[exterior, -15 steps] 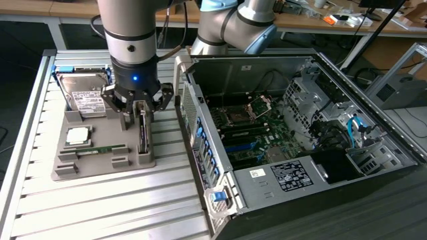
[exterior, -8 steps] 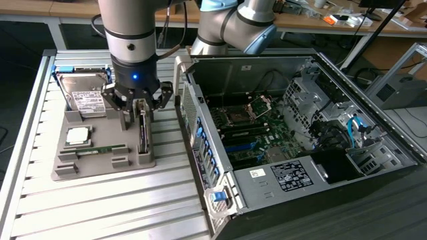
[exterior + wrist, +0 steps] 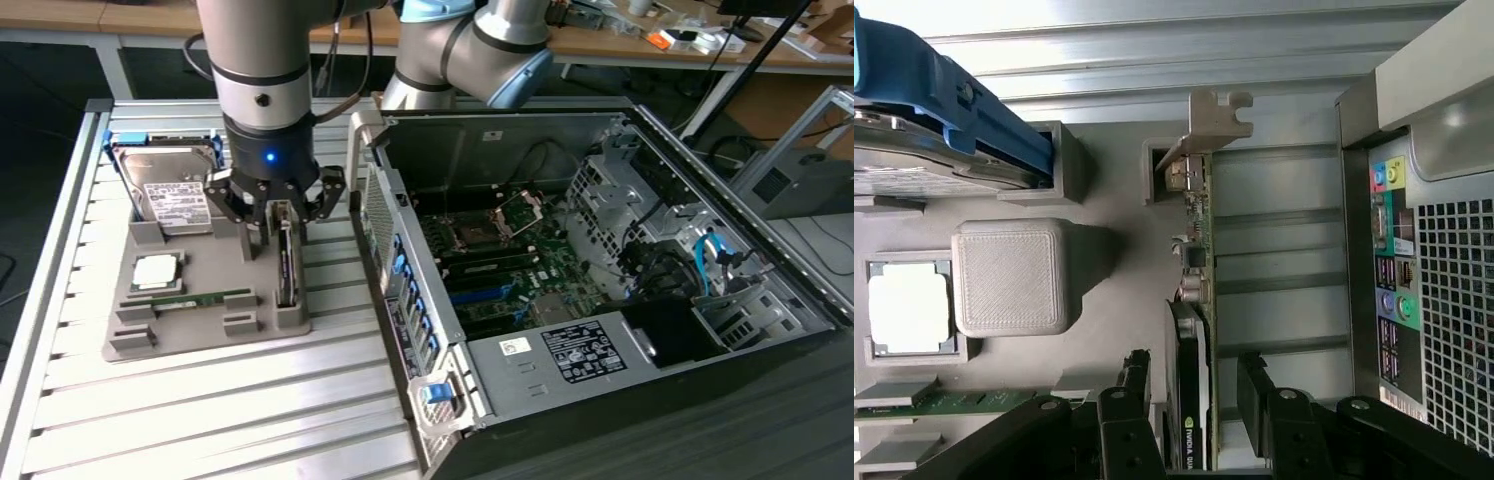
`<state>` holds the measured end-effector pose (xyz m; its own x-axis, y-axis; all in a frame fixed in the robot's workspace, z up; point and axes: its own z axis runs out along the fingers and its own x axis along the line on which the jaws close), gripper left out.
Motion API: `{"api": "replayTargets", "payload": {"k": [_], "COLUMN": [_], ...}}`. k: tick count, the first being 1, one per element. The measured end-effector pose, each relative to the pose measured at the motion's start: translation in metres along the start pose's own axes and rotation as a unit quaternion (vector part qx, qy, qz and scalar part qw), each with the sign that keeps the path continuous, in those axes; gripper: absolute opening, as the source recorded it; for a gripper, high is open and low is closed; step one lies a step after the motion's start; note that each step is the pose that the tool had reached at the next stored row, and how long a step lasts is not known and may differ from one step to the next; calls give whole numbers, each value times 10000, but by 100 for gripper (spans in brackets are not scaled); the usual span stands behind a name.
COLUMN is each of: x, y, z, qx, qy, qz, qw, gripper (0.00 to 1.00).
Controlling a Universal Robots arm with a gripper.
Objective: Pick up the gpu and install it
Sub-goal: 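Pick up the gpu and move the gpu toward the slot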
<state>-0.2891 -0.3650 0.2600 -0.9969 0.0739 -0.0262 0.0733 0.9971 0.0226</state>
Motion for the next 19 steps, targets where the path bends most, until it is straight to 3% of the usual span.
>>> {"api": "replayTargets", "payload": {"k": [19], "x": [6], "y": [26], "z": [155], "qx": [0], "qy": [1], "qz": [-1], "qw": [10000], "gripper": [48]}}
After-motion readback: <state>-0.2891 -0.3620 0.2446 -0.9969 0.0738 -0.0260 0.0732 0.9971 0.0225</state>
